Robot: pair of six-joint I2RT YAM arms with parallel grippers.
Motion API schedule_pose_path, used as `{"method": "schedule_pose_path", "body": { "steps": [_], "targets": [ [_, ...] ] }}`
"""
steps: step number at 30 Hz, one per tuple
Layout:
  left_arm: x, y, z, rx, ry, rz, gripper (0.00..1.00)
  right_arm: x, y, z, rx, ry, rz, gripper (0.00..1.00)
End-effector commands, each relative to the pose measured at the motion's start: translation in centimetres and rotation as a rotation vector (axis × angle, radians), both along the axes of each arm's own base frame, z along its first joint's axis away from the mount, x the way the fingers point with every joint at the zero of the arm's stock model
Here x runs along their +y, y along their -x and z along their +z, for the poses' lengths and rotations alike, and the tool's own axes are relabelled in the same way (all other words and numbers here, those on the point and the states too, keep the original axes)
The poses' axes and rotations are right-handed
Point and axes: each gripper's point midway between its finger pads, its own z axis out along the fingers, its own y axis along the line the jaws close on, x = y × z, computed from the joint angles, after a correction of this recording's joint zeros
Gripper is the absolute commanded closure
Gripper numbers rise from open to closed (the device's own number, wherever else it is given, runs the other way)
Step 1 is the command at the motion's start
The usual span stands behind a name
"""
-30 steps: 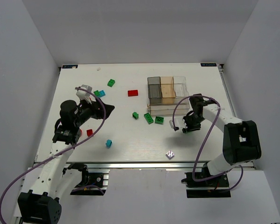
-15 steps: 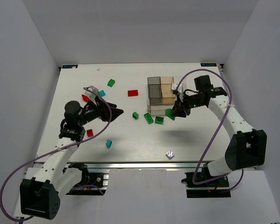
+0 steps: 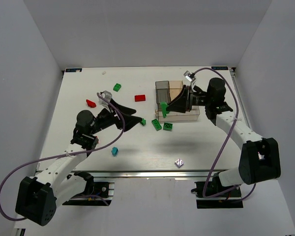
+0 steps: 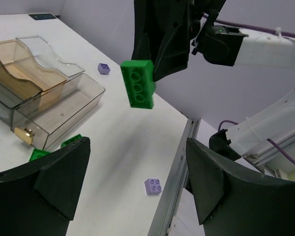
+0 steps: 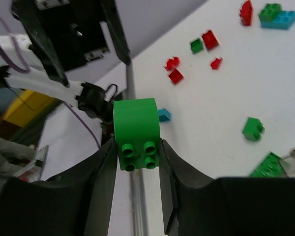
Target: Sort the legos into containers by color
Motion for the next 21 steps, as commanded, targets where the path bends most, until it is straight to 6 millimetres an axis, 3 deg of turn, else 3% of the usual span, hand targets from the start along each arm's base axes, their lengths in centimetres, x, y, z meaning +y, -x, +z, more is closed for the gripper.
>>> {"method": "schedule_pose_path", "body": {
  "steps": [1, 2, 4, 7, 12, 21],
  "targets": [
    [-1.5, 0.0, 2.2, -0.059, 0.059, -0.021, 0.11, 0.6, 2.8, 5.2, 0.044, -0.144, 0.109, 1.0],
    [-1.9, -0.3, 2.0, -0.048, 0.055, -0.027, 0.11, 0.6, 3.0, 5.9, -0.033, -0.179, 0.126, 1.0],
    [-2.9, -0.4, 2.8, -0.059, 0.06, -0.04, 0.11, 0.7, 3.9, 6.4, 0.055, -0.203, 0.151, 1.0],
    [-4.3, -0.9, 3.1, -0.061, 0.046, -0.047, 0.13, 0.7, 4.2, 6.8, 0.045, -0.23, 0.172, 1.0],
    [-5.6, -1.5, 3.5, -0.074, 0.034, -0.036, 0.18, 0.9, 4.2, 6.6, 0.05, -0.231, 0.177, 1.0],
    [-8.3, -0.3, 3.6, -0.066, 0.037, -0.113, 0.21, 1.1, 4.1, 6.1, 0.033, -0.225, 0.18, 1.0]
  ]
}}
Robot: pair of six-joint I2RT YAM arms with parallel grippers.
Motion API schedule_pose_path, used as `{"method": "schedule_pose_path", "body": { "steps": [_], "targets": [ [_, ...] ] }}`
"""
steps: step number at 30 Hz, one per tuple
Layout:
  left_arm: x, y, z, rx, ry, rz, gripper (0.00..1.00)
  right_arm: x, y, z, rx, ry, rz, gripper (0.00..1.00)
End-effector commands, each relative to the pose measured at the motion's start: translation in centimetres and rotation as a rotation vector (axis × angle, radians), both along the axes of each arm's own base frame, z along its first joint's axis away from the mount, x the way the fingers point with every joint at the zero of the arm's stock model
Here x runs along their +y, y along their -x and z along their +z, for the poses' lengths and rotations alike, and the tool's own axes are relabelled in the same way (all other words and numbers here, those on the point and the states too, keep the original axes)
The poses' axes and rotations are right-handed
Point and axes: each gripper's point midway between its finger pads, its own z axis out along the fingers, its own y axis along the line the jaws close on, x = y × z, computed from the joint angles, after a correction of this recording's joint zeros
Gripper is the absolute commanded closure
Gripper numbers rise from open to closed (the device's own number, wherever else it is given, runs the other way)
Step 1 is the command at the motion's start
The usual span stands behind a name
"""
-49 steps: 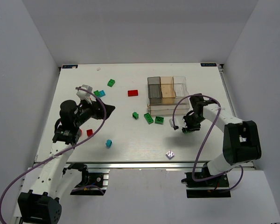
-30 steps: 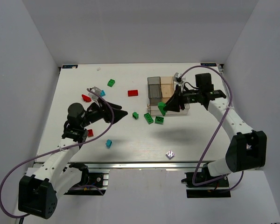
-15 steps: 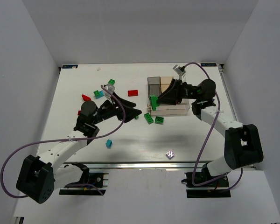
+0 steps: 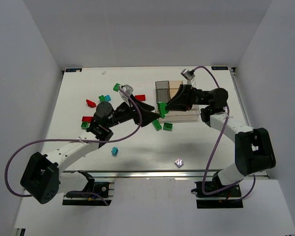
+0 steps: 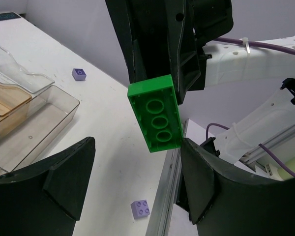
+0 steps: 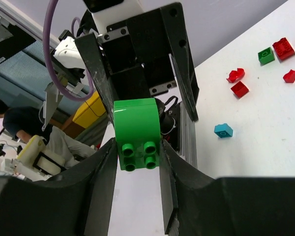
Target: Sort the legos into containers by color
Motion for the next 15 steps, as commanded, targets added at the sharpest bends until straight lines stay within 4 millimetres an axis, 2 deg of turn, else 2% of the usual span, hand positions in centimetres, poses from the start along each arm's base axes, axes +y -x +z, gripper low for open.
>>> {"method": "schedule_pose_path", "body": {
  "steps": [1, 9, 15],
  "targets": [
    [-0.9, 0.6, 2.1, -0.055, 0.029, -0.021, 0.21, 0.0, 0.8, 1.0, -0.152, -0.042, 0.011, 1.0],
    [-1.7, 0.8, 2.5, -0.06, 0.031, -0.022, 0.26, 0.2, 0.4, 0.6, -0.171, -0.03, 0.0, 1.0],
    [-2.3, 1.2, 2.5, -0.057, 0.027, -0.033, 0.36, 0.3, 0.1, 0.2, -0.18, -0.015, -0.015, 1.0]
  ]
}}
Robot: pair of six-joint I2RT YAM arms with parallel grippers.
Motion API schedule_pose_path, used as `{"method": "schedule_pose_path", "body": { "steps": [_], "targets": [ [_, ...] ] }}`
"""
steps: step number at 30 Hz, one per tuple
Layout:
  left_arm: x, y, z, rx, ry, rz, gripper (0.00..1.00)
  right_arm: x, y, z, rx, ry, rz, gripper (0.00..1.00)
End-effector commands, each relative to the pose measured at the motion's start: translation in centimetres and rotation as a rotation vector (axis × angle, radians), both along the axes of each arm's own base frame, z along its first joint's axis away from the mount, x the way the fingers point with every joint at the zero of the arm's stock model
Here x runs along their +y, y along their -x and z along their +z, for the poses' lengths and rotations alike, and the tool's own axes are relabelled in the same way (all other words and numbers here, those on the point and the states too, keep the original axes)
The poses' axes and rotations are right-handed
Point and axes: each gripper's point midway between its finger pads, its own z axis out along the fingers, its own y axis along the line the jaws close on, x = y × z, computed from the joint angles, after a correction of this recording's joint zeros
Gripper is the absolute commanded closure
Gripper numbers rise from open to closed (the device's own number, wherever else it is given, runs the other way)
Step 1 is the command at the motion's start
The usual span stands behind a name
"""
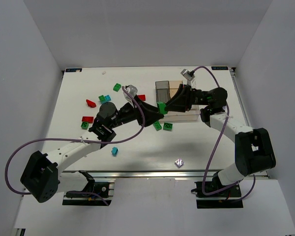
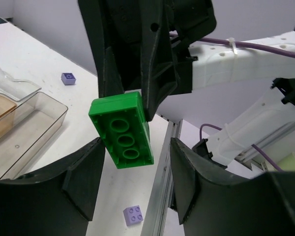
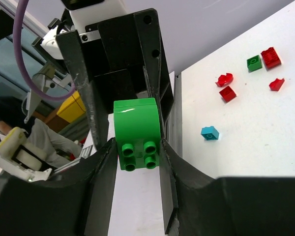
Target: Sort the legos into containers by color
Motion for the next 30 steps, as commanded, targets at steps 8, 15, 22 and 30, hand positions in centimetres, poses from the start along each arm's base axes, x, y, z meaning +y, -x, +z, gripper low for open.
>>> {"method": "schedule_pose_path", "body": {
  "steps": [8, 15, 22, 30],
  "targets": [
    [-0.6, -0.3, 1.4, -0.036, 0.008, 0.014, 0.72, 0.0, 0.4, 0.9, -0.114, -0.015, -0.022, 1.0],
    [-0.7, 0.0, 1.5, -0.037, 0.009, 0.008, 0.95, -0.3, 0.5, 0.7, -0.119, -0.013, -0.029, 1.0],
    [1.2, -1.0, 1.0, -0.018, -0.042, 0.105, 1.0, -1.3, -0.7, 0.0, -0.142, 0.013, -0.054, 1.0],
    [2.5, -1.9, 0.5, -0.023, -0.085, 0.185, 1.0, -2.6, -2.2, -1.0, -0.153, 0.033, -0.095, 1.0]
  ]
}}
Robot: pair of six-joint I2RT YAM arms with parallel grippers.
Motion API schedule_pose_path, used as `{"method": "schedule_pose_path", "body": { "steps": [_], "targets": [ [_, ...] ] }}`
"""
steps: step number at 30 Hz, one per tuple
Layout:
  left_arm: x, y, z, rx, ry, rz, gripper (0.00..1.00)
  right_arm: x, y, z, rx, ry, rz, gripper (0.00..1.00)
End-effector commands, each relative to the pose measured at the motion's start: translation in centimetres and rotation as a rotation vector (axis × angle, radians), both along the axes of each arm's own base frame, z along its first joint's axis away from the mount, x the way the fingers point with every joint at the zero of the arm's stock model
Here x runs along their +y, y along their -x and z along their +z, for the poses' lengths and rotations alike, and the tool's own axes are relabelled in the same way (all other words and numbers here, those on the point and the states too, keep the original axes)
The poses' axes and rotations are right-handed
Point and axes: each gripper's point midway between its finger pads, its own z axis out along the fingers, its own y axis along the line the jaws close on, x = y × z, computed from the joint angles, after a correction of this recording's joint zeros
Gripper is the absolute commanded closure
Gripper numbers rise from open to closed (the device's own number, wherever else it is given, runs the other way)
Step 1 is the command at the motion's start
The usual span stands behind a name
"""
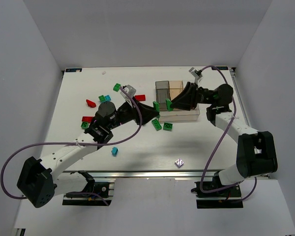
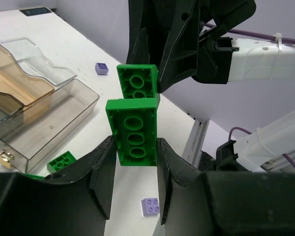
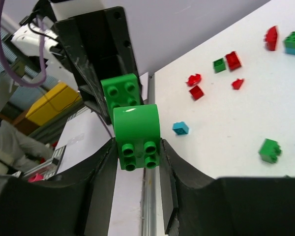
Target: Sort the legos into containers by color
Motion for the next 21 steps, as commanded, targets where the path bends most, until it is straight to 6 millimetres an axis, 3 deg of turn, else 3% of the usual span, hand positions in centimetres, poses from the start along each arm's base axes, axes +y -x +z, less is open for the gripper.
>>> {"method": "schedule_pose_path", "body": {
  "steps": [1, 5, 6, 7, 8, 9, 10, 12, 14, 15, 17, 18, 20, 21],
  "targets": [
    [1.1, -0.5, 1.8, -0.052, -0.001, 0.055, 1.0, -0.9, -0.6, -0.1, -0.046, 0.008, -0.029, 1.0],
    [1.4, -1.7, 1.3, -0.049, -0.021, 0.095, 1.0, -1.5, -1.6, -1.1, -0.021, 0.028, -0.058, 1.0],
    [1.5, -2.1, 0.9, -0.034, -0.038, 0.116, 1.0, -1.6, -2.8, -0.8, -0.024, 0.032, -0.097, 1.0],
    [1.8, -2.9, 0.5, -0.026, -0.054, 0.145, 1.0, -1.7, -3.9, -1.3, -0.127, 0.053, -0.136, 1.0],
    [1.8, -4.1, -0.3, -0.008, -0.092, 0.181, 1.0, -1.9, -4.5, -3.3, 0.0, 0.121, -0.174, 1.0],
    [1.8, -4.6, -0.5, -0.002, -0.108, 0.198, 1.0, -2.0, -7.4, -2.5, -0.071, 0.176, -0.313, 1.0],
    [1.8, -5.2, -0.9, 0.008, -0.125, 0.217, 1.0, -2.4, -8.7, -3.8, -0.176, 0.254, -0.365, 1.0],
    [1.8, -6.3, -1.8, 0.022, -0.16, 0.256, 1.0, -3.0, -11.3, -4.9, -0.188, 0.334, -0.497, 1.0],
    [2.0, -6.6, -2.0, 0.022, -0.167, 0.273, 1.0, -3.4, -13.3, -5.5, -0.217, 0.38, -0.562, 1.0],
    [2.3, -6.6, -2.4, 0.026, -0.174, 0.285, 1.0, -3.6, -14.6, -7.1, -0.19, 0.429, -0.598, 1.0],
    [2.6, -6.5, -2.6, 0.021, -0.176, 0.294, 1.0, -3.5, -16.5, -7.1, -0.213, 0.451, -0.629, 1.0],
    [2.9, -6.3, -3.1, 0.025, -0.185, 0.301, 1.0, -3.1, -17.2, -9.1, -0.179, 0.48, -0.617, 1.0],
    [3.1, -6.1, -3.7, 0.028, -0.196, 0.305, 1.0, -2.6, -18.6, -9.3, -0.185, 0.488, -0.619, 1.0],
    [3.3, -6.0, -4.0, 0.03, -0.203, 0.308, 1.0, -2.2, -19.3, -11.2, -0.158, 0.514, -0.612, 1.0]
  ]
}}
